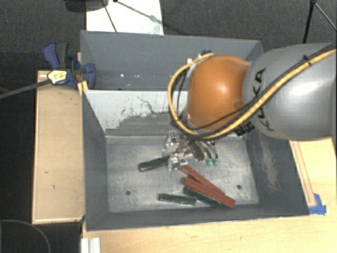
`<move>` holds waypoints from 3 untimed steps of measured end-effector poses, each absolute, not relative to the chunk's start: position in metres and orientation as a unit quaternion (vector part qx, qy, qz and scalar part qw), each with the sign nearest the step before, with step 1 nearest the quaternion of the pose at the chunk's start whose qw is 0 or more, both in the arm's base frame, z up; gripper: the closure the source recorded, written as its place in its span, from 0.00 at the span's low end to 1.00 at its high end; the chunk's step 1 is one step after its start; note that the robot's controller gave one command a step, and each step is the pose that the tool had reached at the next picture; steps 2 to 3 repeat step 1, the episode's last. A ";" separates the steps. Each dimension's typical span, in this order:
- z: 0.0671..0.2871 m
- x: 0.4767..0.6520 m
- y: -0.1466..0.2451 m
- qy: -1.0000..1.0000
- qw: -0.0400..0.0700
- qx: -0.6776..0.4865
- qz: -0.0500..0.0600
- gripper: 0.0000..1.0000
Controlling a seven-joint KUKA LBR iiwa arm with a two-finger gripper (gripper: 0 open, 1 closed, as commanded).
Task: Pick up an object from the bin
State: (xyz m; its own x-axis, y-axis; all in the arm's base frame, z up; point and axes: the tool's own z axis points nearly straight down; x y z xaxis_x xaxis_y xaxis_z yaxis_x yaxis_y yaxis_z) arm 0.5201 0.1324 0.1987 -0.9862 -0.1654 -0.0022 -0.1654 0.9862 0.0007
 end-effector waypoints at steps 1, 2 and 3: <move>0.225 0.525 0.123 1.000 -0.003 0.006 0.000 1.00; 0.225 0.525 0.123 1.000 -0.003 0.006 0.000 1.00; 0.225 0.525 0.123 1.000 -0.003 0.006 0.000 1.00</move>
Offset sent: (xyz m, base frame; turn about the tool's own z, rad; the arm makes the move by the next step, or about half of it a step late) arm 0.0546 -0.0077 0.1350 0.0439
